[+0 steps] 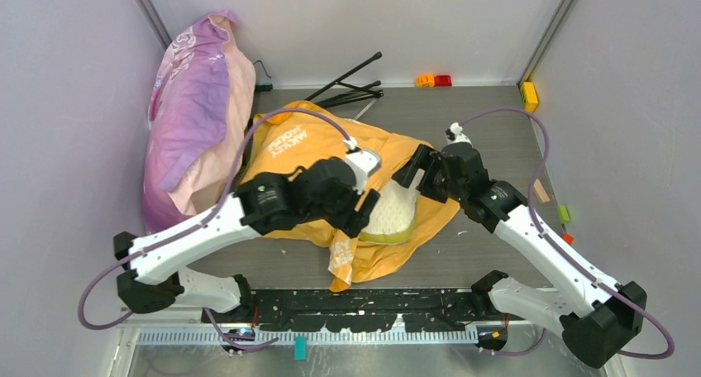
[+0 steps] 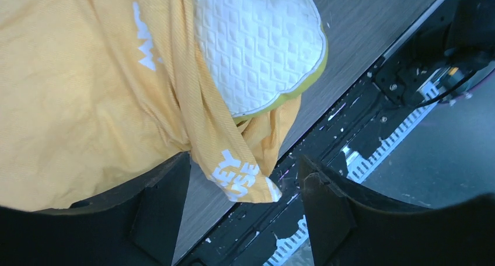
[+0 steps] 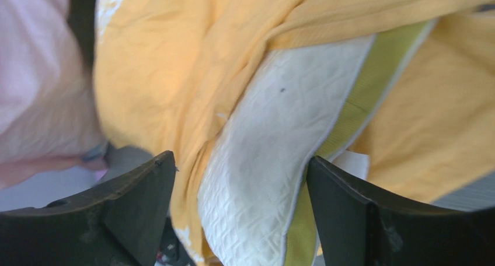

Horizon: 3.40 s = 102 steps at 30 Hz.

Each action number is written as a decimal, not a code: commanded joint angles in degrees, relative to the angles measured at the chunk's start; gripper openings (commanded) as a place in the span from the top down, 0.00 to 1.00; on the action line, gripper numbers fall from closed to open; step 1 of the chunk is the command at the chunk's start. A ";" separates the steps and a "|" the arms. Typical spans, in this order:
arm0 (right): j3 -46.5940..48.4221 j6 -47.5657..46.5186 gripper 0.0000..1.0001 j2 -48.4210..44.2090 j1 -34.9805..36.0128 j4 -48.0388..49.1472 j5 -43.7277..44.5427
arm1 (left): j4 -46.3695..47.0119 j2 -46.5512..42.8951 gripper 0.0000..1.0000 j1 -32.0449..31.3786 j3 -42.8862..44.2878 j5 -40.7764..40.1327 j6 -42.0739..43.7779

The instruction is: Remove the pillowcase from the pillow

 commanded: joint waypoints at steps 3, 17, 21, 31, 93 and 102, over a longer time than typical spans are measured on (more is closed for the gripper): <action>-1.55 0.99 0.03 -7.65 -0.96 -10.43 23.97 | 3.89 8.24 0.29 -5.97 4.77 -4.32 1.97; -2.30 -2.07 0.02 -29.13 -3.14 -22.96 48.96 | 9.80 26.12 0.16 -10.86 11.35 -7.70 1.55; 2.32 -3.05 0.02 -31.08 -3.14 -27.31 54.17 | 8.50 33.60 0.06 -10.90 14.60 -8.98 0.80; -0.67 -5.62 0.02 -45.38 -3.15 -23.65 53.18 | 4.61 47.71 0.03 -10.89 19.26 -22.67 -4.55; 4.46 -7.96 1.00 1.55 -17.55 8.62 4.50 | -5.28 -19.89 1.00 -6.58 4.41 4.73 -0.05; 1.78 -7.31 1.00 15.94 -18.10 12.72 -12.65 | 2.29 -23.50 1.00 -6.62 2.10 4.04 0.72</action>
